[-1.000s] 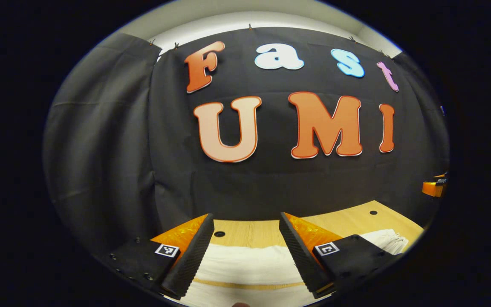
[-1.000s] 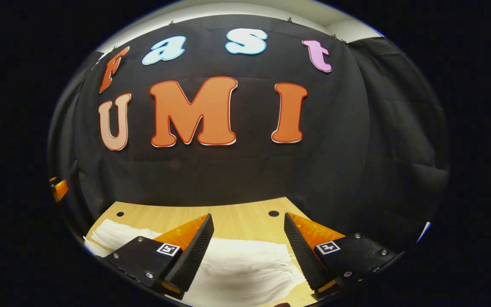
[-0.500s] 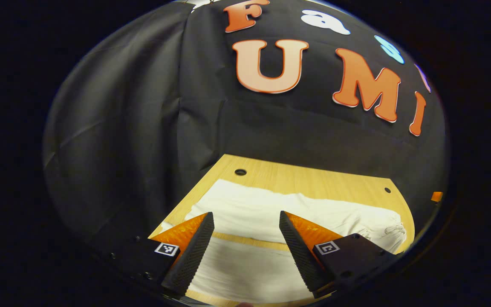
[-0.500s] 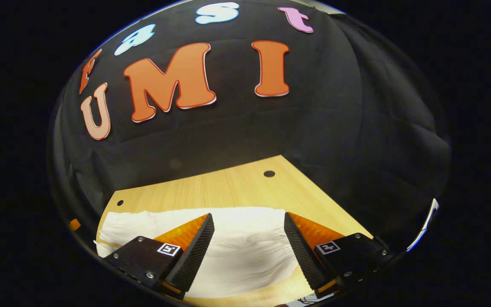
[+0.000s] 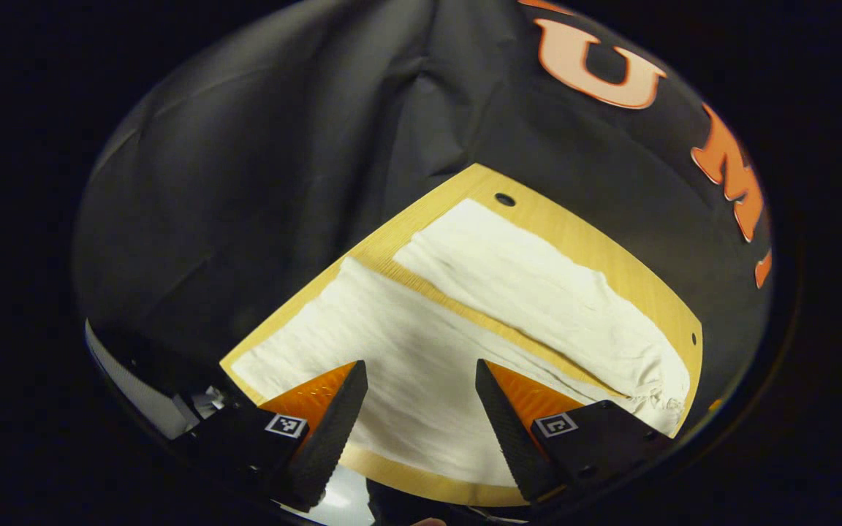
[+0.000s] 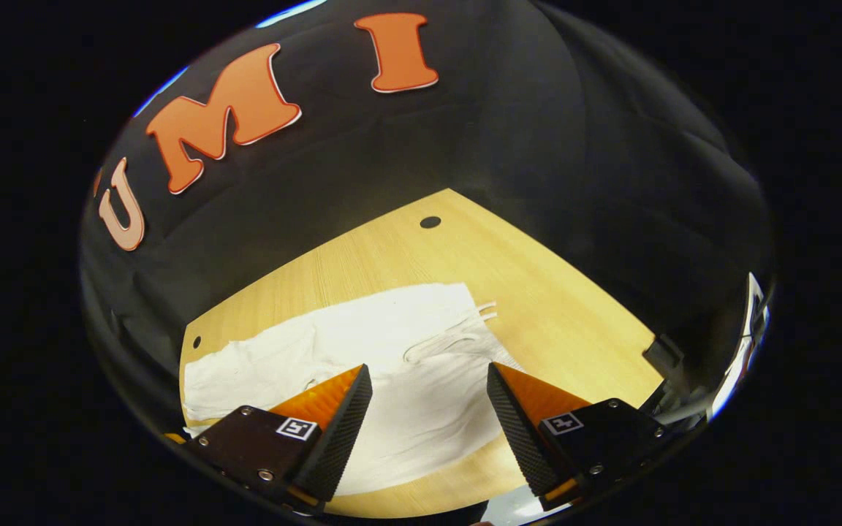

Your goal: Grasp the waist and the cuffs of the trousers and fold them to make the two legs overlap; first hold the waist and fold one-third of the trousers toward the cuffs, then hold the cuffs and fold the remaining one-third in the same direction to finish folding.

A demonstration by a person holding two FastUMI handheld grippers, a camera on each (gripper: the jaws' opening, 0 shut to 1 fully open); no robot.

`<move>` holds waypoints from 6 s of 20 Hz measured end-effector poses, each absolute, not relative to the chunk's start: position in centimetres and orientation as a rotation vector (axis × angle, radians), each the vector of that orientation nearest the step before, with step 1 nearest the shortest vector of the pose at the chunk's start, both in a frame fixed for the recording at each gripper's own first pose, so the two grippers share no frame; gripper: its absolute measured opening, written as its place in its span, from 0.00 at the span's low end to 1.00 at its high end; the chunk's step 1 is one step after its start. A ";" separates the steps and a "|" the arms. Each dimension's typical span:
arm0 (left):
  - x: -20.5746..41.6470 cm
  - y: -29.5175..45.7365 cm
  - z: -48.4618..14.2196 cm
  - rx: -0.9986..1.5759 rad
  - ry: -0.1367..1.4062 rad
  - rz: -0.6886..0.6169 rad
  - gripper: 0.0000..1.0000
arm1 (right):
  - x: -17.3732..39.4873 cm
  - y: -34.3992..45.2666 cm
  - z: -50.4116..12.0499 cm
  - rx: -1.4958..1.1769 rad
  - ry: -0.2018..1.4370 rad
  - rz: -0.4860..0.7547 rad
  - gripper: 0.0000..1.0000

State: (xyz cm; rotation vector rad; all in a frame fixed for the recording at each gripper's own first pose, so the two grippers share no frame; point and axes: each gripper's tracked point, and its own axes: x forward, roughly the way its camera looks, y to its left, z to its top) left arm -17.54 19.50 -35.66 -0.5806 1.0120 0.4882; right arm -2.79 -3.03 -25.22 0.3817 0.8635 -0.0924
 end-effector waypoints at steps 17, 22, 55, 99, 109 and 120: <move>-26.8 25.6 -43.0 -1.112 1.094 0.763 0.98 | -4.5 -1.2 -33.6 0.631 1.139 -0.101 0.90; -25.7 26.5 -43.3 -1.205 1.027 0.756 0.96 | -4.3 -1.4 -34.3 0.700 1.142 -0.123 0.90; -18.0 26.0 -32.4 -0.972 0.791 0.685 0.05 | -4.7 -6.3 -41.4 0.926 1.216 -0.231 0.74; 13.1 27.9 -31.9 -0.688 0.867 0.265 0.05 | 14.7 -3.0 -29.3 1.135 1.012 -0.282 0.04; 15.8 27.4 -30.6 -0.662 0.732 0.285 0.90 | 14.2 -5.5 -29.0 1.115 0.884 -0.217 0.46; 12.7 24.2 -26.2 -0.455 0.786 0.177 0.99 | 6.3 -8.9 -33.3 1.009 0.992 -0.242 0.84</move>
